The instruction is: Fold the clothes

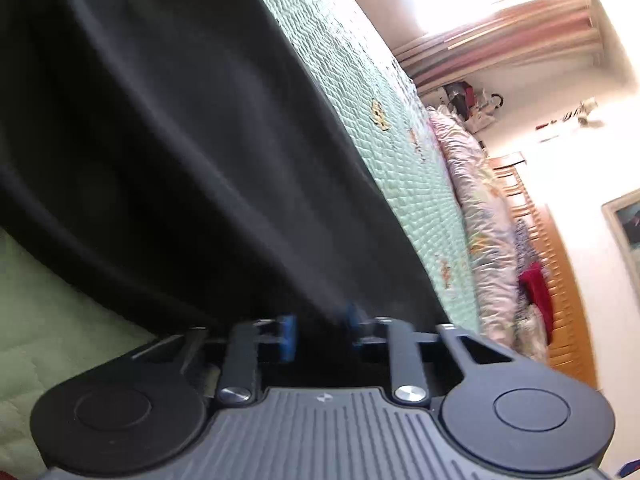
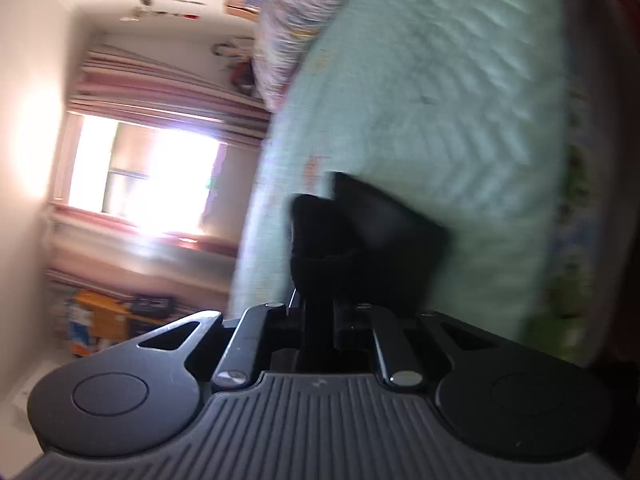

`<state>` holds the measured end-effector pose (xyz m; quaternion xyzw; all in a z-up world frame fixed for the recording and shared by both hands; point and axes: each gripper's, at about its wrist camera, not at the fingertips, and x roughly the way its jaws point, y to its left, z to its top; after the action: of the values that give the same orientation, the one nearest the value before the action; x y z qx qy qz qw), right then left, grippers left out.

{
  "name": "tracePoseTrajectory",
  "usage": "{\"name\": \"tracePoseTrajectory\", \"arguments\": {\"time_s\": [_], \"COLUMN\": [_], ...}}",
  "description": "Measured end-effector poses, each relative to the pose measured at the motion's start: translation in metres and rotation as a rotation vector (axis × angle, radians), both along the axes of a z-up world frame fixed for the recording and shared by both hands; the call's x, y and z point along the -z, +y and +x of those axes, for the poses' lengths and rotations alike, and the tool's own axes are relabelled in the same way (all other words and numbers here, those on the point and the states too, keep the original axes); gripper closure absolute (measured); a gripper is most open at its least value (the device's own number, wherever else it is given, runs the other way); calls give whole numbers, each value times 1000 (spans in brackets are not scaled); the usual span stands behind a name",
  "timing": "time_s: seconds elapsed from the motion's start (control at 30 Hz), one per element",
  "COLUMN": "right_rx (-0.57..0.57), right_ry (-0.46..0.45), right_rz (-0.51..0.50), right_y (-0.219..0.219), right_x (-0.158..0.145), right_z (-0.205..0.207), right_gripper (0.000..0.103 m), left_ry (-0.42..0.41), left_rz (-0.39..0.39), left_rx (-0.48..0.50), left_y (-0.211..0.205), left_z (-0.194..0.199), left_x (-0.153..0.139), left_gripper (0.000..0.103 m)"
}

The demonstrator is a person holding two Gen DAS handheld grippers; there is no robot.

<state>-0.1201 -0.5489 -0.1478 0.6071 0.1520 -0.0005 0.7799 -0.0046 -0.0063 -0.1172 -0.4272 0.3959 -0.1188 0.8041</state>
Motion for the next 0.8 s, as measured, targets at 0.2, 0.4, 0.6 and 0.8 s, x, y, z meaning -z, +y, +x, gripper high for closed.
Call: {"name": "tracePoseTrajectory", "arguments": {"time_s": [0.2,0.4,0.6,0.8], "right_rx": [-1,-10,-15,-24], "right_ry": [40,109,130,147], "right_rz": [-47,-73,-48,-92], "right_y": [-3,-8,-10,-9], "right_x": [13,33,46,38], "right_z": [2,7,9,12], "right_gripper": [90,89,91,89], "left_ry": [-150,-157,-94,-100], "left_rz": [92,137,155,185], "left_rx": [48,94,113,142], "left_y": [1,-1,4,7], "left_z": [-15,-23,-22,-28], "left_x": [-33,-35,-10,-6], "left_gripper": [93,93,93,93]}}
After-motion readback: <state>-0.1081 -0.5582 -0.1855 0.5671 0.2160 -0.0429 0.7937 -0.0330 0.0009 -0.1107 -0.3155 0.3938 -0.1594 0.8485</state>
